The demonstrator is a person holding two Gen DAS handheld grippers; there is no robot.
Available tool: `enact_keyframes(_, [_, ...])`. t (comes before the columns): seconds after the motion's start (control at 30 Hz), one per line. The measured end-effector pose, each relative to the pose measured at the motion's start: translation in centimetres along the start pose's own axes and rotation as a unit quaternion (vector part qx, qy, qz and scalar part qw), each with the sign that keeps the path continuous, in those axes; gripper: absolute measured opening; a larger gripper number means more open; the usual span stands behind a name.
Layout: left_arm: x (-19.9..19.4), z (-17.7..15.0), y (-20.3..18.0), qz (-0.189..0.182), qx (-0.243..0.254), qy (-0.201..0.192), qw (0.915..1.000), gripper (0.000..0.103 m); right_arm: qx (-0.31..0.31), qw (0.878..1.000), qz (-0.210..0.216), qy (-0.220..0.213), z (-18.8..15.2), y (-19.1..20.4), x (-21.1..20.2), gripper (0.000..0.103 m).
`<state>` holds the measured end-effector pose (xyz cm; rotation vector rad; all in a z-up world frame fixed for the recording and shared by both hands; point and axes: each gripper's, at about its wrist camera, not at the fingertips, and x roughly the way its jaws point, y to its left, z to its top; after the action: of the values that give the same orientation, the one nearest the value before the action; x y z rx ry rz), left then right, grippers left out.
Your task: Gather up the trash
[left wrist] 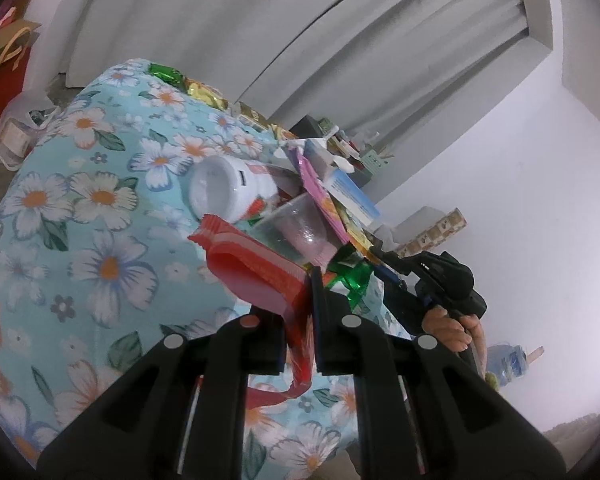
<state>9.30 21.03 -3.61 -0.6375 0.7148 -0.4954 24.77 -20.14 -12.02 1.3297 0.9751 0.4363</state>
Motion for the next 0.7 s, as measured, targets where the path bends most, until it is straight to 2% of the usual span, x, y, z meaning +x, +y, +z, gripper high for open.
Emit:
enact_keyframes(0.33, [0.5,-0.2,-2.6,-0.012,0.019,0.010,0.9997,0.008,-0.041,0.999,0.006,-0.014,-2.1,0.3,-4.5,0.005])
enact_keyframes(0.47, [0.8,-0.2,-4.7,-0.021,0.042,0.018,0.9987,0.008,-0.059,0.998,0.013,-0.020,-3.4,0.3,-7.4,0.005])
enact_keyframes(0.6, [2.4,-0.2,-7.9,-0.040,0.074,0.041,0.9956,0.008,-0.080,0.995,0.023,-0.049,-3.8,0.4,-11.5,0.004])
enact_keyframes(0.7, [4.3,-0.1,-10.5,-0.062,0.093,0.065,0.9916,0.008,-0.096,0.991,0.017,-0.096,-4.1,0.2,-16.5,0.004])
